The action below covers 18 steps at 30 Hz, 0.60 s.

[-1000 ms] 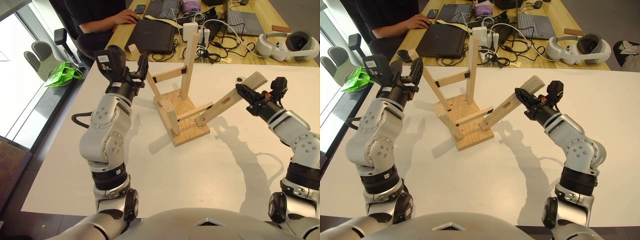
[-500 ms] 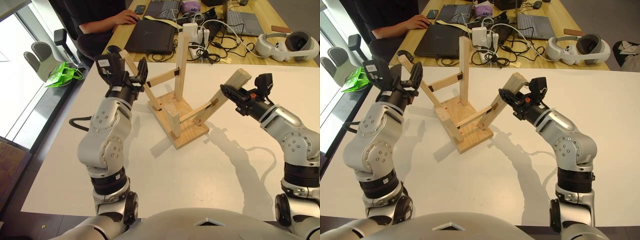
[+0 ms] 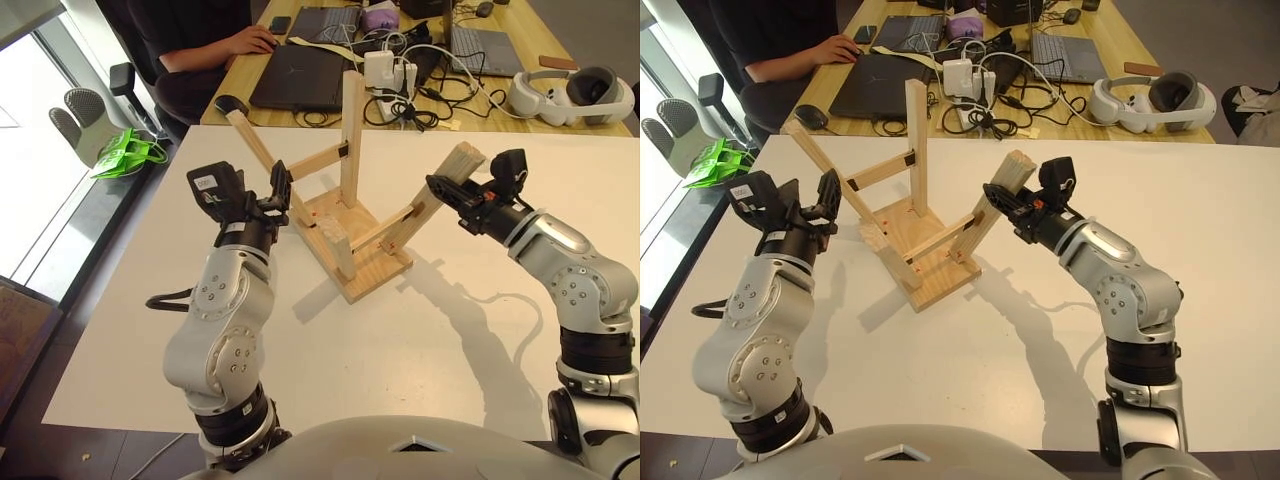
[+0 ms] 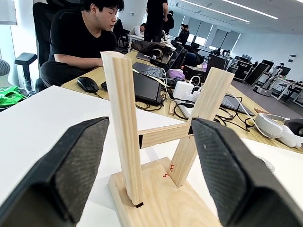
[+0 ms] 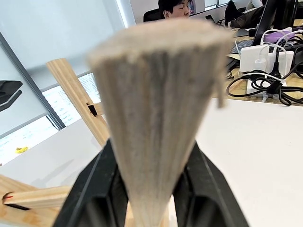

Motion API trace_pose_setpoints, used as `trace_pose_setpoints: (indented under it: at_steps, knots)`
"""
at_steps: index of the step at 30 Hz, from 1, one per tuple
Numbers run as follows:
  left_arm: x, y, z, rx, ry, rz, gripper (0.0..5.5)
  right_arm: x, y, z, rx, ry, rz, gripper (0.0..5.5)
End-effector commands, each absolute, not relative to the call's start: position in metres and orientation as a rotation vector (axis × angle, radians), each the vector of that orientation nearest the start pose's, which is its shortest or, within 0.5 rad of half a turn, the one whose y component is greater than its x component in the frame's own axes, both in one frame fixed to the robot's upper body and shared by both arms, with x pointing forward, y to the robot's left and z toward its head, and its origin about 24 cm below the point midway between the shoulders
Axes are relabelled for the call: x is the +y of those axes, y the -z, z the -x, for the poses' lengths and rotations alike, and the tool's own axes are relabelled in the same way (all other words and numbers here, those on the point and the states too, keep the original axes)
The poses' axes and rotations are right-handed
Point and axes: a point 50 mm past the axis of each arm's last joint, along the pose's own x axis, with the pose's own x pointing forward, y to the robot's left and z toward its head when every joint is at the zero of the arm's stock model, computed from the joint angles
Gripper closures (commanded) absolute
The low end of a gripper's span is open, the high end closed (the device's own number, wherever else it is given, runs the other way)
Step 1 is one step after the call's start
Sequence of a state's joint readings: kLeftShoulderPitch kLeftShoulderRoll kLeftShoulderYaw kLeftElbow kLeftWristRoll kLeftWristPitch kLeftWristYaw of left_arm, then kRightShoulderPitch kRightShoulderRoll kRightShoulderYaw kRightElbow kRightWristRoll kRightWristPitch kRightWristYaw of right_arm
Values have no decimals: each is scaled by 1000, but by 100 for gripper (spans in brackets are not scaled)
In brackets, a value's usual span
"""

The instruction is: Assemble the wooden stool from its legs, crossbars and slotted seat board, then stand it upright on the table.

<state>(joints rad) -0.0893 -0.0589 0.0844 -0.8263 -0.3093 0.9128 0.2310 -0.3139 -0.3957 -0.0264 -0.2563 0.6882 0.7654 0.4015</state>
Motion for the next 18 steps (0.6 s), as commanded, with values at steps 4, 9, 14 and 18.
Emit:
trace_pose_setpoints:
  at_steps: [4, 9, 14, 18]
  knots:
    - [139, -157, -225, -4, -54, 280, 229, -134, -101, -287, 439, -754, -66, 451]
    - [139, -155, -224, -7, -63, 285, 229, -132, -92, -292, 526, -803, 40, 447]
    - [139, -153, -223, -9, -77, 290, 229, -135, -90, -298, 561, -852, 133, 442]
    - [139, -150, -223, -4, -77, 287, 229, -137, -81, -297, 609, -888, 134, 439]
